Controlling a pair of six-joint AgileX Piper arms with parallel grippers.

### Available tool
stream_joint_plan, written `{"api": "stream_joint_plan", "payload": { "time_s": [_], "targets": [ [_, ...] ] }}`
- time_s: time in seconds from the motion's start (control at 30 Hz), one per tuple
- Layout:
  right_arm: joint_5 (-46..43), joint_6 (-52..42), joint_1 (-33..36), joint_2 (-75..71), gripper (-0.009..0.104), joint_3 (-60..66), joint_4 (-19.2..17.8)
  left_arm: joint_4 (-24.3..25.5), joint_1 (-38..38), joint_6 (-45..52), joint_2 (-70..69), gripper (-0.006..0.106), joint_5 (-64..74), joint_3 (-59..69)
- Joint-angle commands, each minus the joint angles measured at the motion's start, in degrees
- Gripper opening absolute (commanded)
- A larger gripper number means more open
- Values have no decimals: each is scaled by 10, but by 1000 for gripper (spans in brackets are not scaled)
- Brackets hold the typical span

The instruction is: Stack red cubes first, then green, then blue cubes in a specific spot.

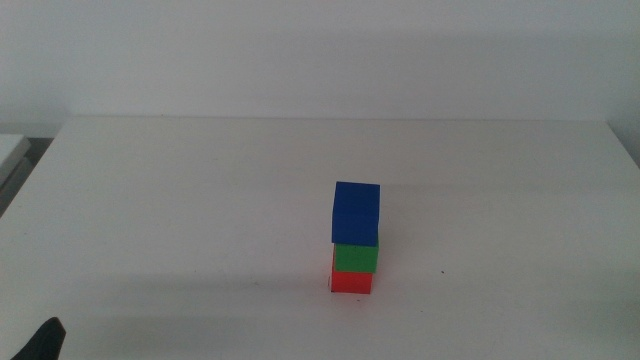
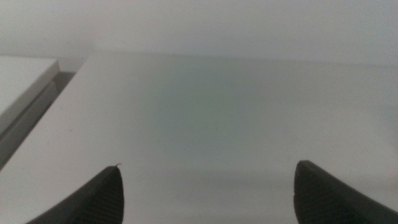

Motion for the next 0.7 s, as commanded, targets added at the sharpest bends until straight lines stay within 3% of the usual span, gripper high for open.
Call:
{"api": "stream_joint_plan", "payload": {
  "time_s": [0.0,0.33,0.5,0.63,0.67],
  "targets": [
    [-2,-4,-5,-3,87,5,-2,-5,0,-5,-2,94,-11,4],
    [-31,-4,-5,-3,87,5,4,6,0,-5,-2,94,-5,4],
    [-31,-4,-5,-3,87,5,34,6,0,-5,-2,94,-5,4],
    [-31,-4,-5,-3,87,5,34,6,0,-5,-2,94,-5,4],
    [-28,-4,-5,-3,87,5,8,6,0,-5,-2,94,-5,4]
  ]
}}
